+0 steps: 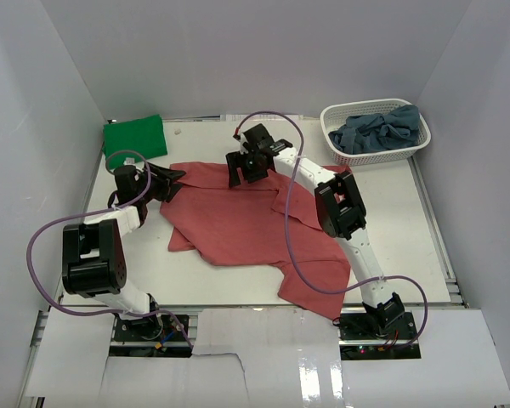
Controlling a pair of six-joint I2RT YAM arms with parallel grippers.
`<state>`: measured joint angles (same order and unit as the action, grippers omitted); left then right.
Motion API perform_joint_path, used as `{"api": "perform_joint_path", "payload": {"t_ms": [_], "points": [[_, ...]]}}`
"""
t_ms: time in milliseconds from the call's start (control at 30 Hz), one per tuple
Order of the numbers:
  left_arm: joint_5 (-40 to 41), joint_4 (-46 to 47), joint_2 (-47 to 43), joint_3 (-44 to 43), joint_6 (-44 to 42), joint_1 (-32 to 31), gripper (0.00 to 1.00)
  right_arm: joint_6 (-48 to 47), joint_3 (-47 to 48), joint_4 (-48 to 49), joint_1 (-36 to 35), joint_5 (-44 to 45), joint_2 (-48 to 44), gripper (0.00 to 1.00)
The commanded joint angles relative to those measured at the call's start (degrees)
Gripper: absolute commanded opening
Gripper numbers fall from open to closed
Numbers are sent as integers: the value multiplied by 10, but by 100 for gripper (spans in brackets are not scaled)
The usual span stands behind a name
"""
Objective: Fold and stack the t-shirts
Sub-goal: Fold the flattened tshirt in 1/3 of the way
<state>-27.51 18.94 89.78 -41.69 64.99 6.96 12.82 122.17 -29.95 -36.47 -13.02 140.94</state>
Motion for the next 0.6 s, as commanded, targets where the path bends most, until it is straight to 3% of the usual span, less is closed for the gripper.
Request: {"api": "perform_joint_path", "payload": {"t_ms": [0, 67, 133, 200, 233, 267, 567], "points": [[7, 24, 2, 3, 0, 2, 60, -17, 9, -1, -4, 20, -30, 83], [5, 29, 7, 6, 3, 2, 60, -17, 11, -5, -4, 20, -28, 80], [4, 31, 9, 8, 5, 1, 60, -17, 10, -3, -4, 19, -29, 60], [6, 36, 8, 11, 5, 1, 60, -15, 7, -1, -4, 13, -33, 35], [7, 36, 7, 12, 3, 1, 60, -13, 2, 1, -4, 12, -35, 16], [8, 37, 6, 12, 2, 1, 60, -13, 0, 3, -4, 12, -38, 8], [12, 45, 15, 17, 3, -5, 60, -2, -7, 7, 0, 15, -31, 8]]}}
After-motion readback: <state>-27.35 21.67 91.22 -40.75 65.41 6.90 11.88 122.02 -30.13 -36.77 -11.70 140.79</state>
